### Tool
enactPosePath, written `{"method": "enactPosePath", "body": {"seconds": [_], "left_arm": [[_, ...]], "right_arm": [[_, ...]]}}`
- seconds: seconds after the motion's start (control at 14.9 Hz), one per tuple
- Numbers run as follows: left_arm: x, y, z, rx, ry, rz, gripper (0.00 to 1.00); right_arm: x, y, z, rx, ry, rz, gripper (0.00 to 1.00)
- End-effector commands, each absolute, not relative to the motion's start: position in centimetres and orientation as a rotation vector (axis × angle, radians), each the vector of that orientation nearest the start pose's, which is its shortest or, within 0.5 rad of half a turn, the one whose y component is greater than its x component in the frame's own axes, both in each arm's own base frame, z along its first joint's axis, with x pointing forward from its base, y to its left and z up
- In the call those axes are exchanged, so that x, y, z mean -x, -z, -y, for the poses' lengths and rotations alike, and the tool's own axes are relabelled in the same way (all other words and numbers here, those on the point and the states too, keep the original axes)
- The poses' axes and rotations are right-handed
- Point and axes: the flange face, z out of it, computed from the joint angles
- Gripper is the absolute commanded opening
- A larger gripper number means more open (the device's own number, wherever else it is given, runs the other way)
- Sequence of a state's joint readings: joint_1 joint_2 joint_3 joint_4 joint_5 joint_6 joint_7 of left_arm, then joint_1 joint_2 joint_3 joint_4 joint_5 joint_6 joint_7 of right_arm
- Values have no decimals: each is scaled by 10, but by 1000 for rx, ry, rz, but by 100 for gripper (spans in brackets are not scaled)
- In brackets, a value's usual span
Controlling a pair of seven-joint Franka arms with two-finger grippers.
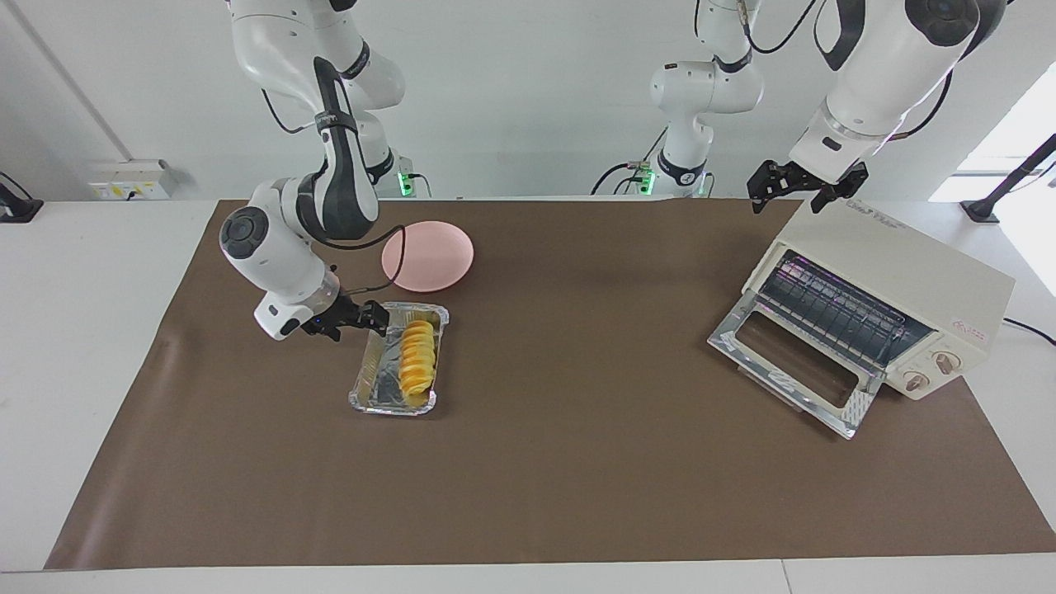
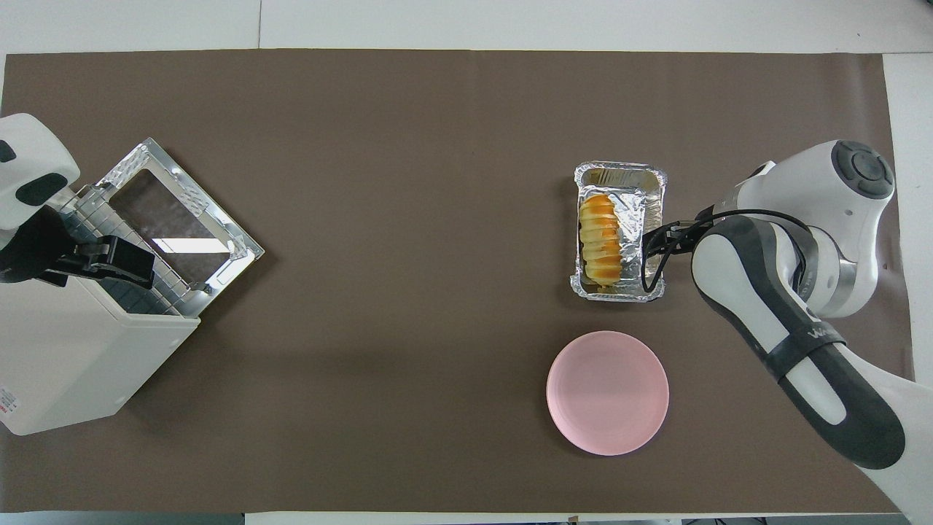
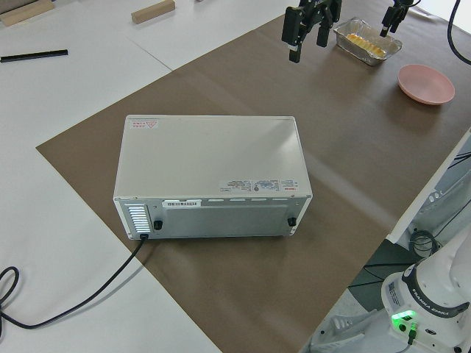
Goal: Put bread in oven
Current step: 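Grasp the edge of the foil tray with the right gripper, then lift the foil tray and carry it toward the left gripper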
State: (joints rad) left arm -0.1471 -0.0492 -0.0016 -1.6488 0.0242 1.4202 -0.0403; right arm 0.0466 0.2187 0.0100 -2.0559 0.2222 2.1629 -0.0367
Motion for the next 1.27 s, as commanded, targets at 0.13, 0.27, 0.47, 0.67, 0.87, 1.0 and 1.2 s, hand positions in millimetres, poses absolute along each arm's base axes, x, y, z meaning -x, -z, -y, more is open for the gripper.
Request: {"method": "enactPosePath", "body": {"seconds": [0.13,0.27,0.47,0.67,0.87,1.0,1.2], "left_arm": [[-514,-607,70,3072,-253,-161,100],[-514,-607,70,3072,-253,-161,100],[-514,-607,70,3072,-253,-161,100],[-514,-607,70,3072,-253,-161,100],[-513,-607,70,3071,-260,-161,100],[-513,-608,69,3072,-254,-159,100],[-513,-608,69,3071,-258,-159,100]], "right_arm": [[-554,-308,-37,2945,-195,-106,18],[-555,-309,-32,2945,-193,-106,0],[-562,-334,-39,2942,-150,-91,0],[-578,-372,-67,2934,-108,-30,0],[-573,-389,-144,2938,-120,-61,0],[-555,-391,-213,2944,-92,-17,0],[-554,-381,-251,2926,3,45,0]]}}
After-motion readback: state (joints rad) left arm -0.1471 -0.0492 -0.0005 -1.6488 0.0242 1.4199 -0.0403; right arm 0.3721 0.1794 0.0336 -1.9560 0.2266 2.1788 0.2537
